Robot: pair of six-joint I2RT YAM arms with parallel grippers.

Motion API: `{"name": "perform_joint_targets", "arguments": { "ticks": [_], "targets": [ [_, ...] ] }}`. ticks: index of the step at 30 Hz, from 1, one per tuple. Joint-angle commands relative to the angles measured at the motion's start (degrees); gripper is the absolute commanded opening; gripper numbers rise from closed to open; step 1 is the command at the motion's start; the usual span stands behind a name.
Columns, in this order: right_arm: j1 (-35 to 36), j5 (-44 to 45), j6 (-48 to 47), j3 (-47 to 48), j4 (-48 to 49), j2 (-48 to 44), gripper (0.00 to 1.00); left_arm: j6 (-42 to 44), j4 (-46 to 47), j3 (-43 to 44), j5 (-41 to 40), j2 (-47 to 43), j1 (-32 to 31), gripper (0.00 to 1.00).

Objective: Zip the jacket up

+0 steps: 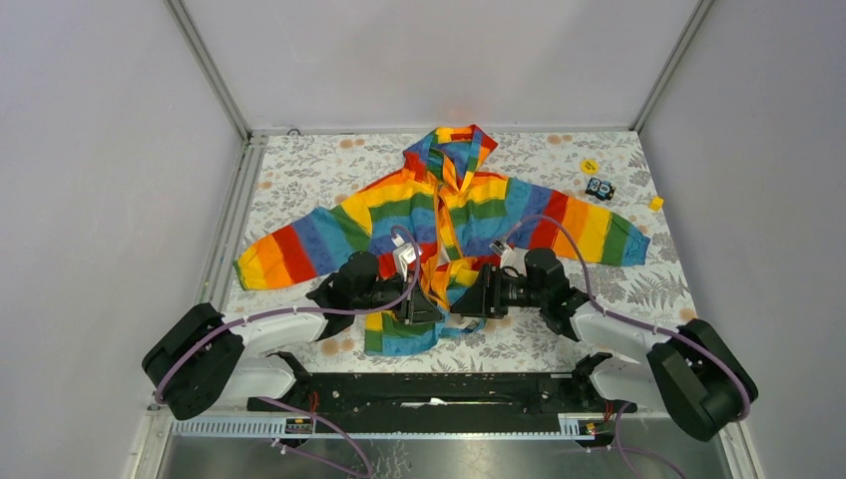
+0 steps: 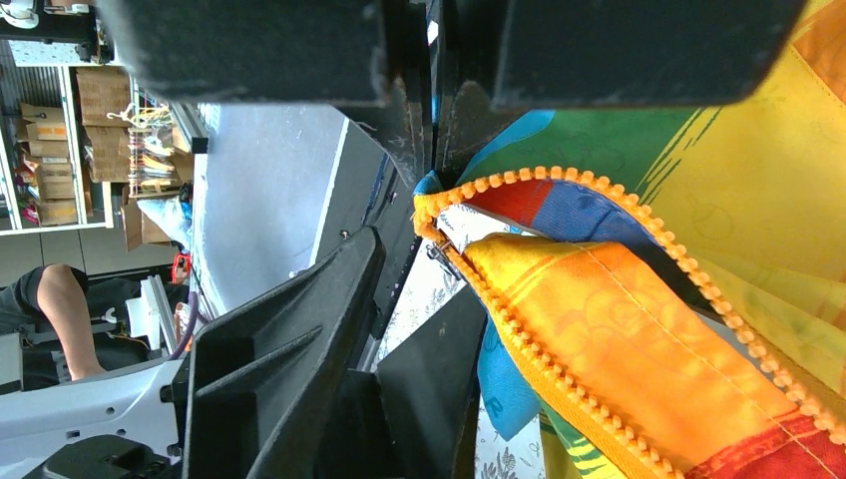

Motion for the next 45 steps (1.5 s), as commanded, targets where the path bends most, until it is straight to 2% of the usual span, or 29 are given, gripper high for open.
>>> {"name": "perform_joint_targets", "arguments": {
  "ticks": [1,5,8,15,21,25,27,33,45],
  "targets": [
    [-0.31,-5.67,12.72,-0.62,14.08,4.60,0.68,1.20,2.24,-0.49,2.00,-0.35,0.15,0.00],
    [-0.40,-7.70,15.03,-0.71,18.82,8.00,0.60,1.43,2.21,-0.37,1.92,0.45,0.13,0.00],
    [-0.36,-7.37,15.01,-0.76,17.98,8.03,0.52,1.56,2.04,-0.22,1.99,0.80,0.12,0.00],
    [-0.32,-6.49,14.04,-1.08,14.82,6.09,0.48,2.33,0.57,0.11,1.57,0.71,0.15,0.00],
    [-0.33,-4.39,9.28,0.32,5.75,2.59,0.48,2.53,0.33,0.19,1.35,0.92,0.11,0.00],
    [-0.32,-4.35,8.50,0.77,3.48,1.02,0.47,2.66,0.13,0.41,1.36,1.39,0.10,0.00],
    [-0.33,-4.65,8.50,0.75,3.31,0.96,0.46,2.63,0.17,0.46,1.53,1.65,0.15,0.00],
    [-0.37,-5.07,8.66,1.49,4.01,1.56,0.33,2.48,0.32,0.56,1.73,2.12,0.14,0.00],
    [-0.37,-4.60,13.29,2.40,10.46,6.13,0.28,2.08,0.63,0.55,1.89,2.13,0.14,0.00]
  ]
}}
